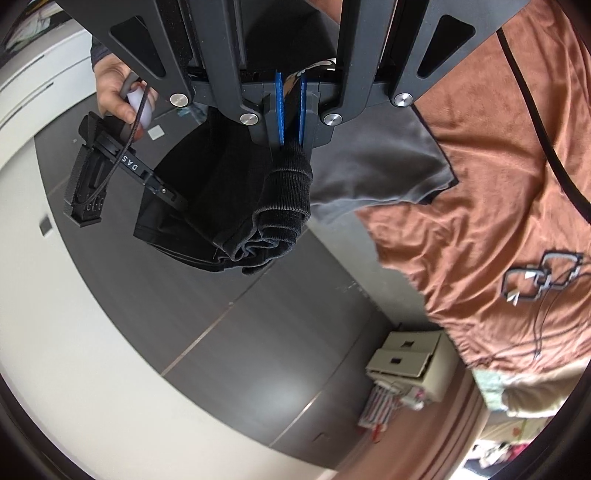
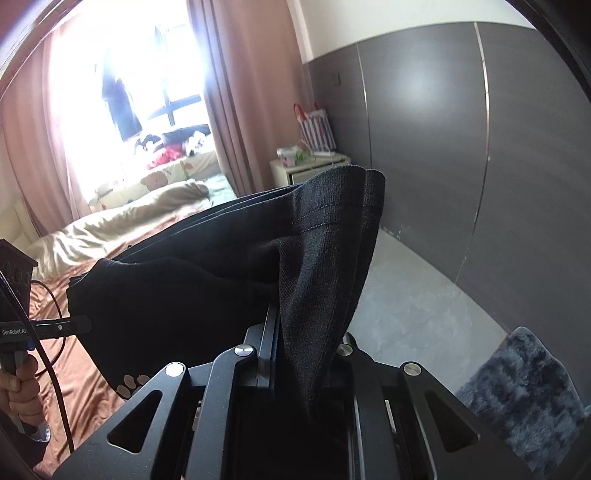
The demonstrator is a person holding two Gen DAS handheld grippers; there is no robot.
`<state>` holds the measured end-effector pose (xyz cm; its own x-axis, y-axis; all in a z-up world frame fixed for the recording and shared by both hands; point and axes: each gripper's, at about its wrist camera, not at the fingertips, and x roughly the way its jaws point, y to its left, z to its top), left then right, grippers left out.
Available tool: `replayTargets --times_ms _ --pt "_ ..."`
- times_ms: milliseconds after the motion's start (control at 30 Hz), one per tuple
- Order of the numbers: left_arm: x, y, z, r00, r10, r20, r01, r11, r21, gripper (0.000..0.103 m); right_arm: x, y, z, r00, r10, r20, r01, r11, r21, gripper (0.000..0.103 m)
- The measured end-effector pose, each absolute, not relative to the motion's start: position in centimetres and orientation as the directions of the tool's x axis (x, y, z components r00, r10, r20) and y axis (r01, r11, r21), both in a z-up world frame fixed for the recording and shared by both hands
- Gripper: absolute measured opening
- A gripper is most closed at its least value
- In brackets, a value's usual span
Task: Fold small clothes
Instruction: 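Lift the folded black t-shirt off the bed with both tools, then lower the held t-shirt onto the bed edge and open both tools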
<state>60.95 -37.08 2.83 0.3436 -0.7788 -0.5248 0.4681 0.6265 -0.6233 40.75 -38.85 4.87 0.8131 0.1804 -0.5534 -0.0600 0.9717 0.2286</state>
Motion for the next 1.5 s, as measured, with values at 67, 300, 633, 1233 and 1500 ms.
replayTargets --times_ms 67,300,633,1233,1500 --pt "62.6 -37.1 1.1 0.339 -0.769 -0.541 0.447 0.638 -0.627 0.006 42.2 -37.7 4.2 0.800 0.184 -0.571 -0.059 0.971 0.230 0.009" --pt "66.7 -36.7 -4.7 0.314 -0.745 -0.589 0.378 0.667 -0.642 0.006 47.7 -32.1 1.1 0.747 0.204 -0.633 -0.064 0.970 0.236 0.009" --pt "71.1 -34.3 -10.0 0.349 -0.635 -0.689 0.225 0.771 -0.596 0.012 52.0 -30.8 0.7 0.676 0.054 -0.735 0.065 0.989 0.133 0.036" --pt "73.7 -38.4 -13.9 0.353 -0.531 -0.771 0.295 0.845 -0.447 0.045 57.2 -28.8 -1.7 0.536 0.093 -0.839 0.105 0.979 0.175 0.013" --pt "73.3 -38.2 -15.1 0.339 -0.508 -0.792 0.273 0.859 -0.434 0.049 56.4 -29.8 -3.0 0.509 0.050 -0.859 0.122 0.984 0.130 0.012"
